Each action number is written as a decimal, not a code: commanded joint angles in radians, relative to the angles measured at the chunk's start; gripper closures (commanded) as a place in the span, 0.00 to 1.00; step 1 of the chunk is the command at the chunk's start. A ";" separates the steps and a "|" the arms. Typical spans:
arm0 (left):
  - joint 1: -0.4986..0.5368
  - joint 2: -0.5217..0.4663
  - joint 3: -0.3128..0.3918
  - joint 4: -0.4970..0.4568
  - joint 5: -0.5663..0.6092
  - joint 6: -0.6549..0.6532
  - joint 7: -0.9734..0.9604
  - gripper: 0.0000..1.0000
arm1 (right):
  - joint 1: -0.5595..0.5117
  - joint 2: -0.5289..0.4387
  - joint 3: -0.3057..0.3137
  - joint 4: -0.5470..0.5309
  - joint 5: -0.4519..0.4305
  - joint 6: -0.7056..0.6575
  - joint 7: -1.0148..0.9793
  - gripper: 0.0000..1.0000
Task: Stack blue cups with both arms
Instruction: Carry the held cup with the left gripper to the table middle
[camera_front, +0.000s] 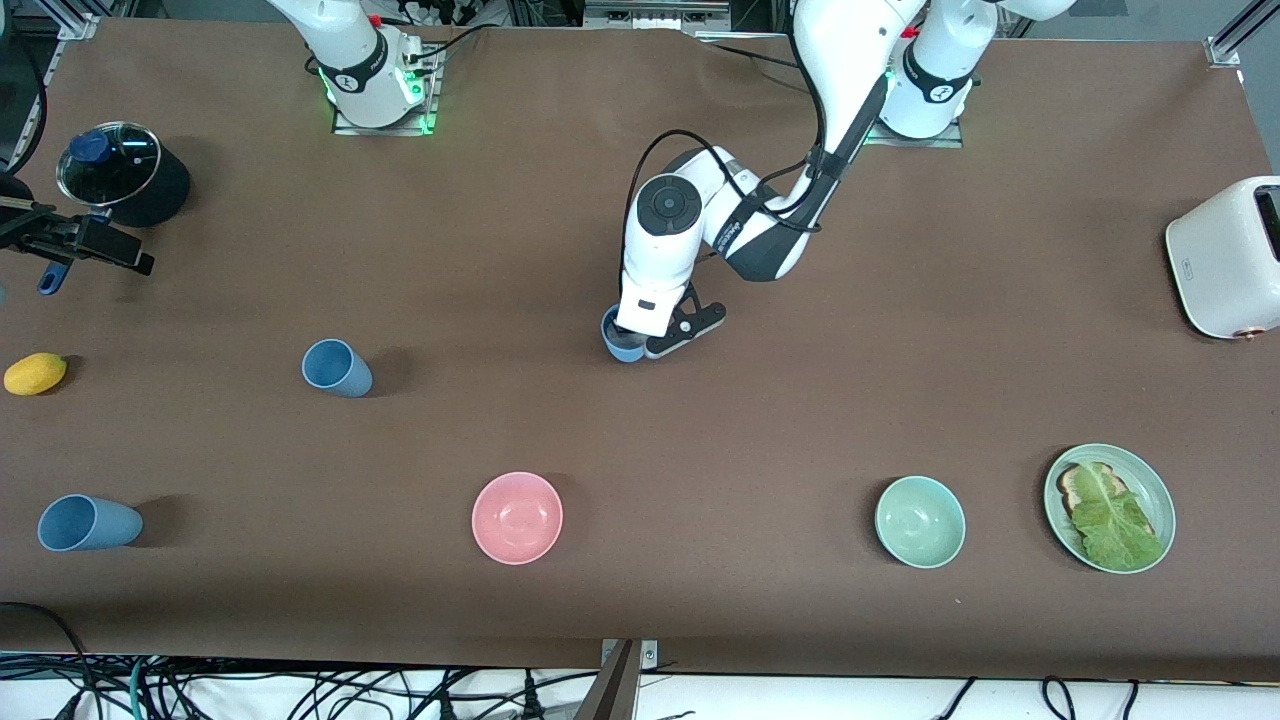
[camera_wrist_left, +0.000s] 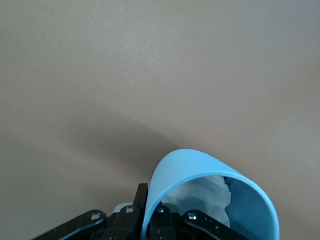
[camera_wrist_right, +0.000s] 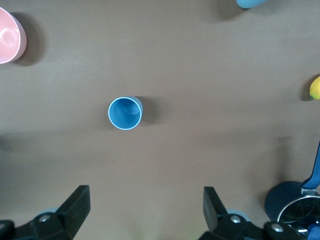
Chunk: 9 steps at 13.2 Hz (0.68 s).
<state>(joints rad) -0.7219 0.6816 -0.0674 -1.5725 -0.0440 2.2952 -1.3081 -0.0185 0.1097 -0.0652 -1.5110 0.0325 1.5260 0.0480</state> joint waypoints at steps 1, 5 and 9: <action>-0.005 0.036 0.006 0.043 -0.013 -0.006 0.010 1.00 | 0.002 -0.007 0.001 -0.005 -0.013 -0.010 0.001 0.00; -0.004 0.055 0.006 0.057 -0.014 -0.006 0.010 1.00 | 0.002 -0.007 0.001 -0.005 -0.013 -0.010 0.001 0.00; -0.004 0.053 0.006 0.055 -0.016 -0.006 0.009 1.00 | 0.002 -0.005 0.001 -0.005 -0.013 -0.012 0.001 0.00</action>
<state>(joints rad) -0.7207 0.7130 -0.0672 -1.5585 -0.0440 2.2954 -1.3079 -0.0185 0.1098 -0.0651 -1.5110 0.0325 1.5239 0.0480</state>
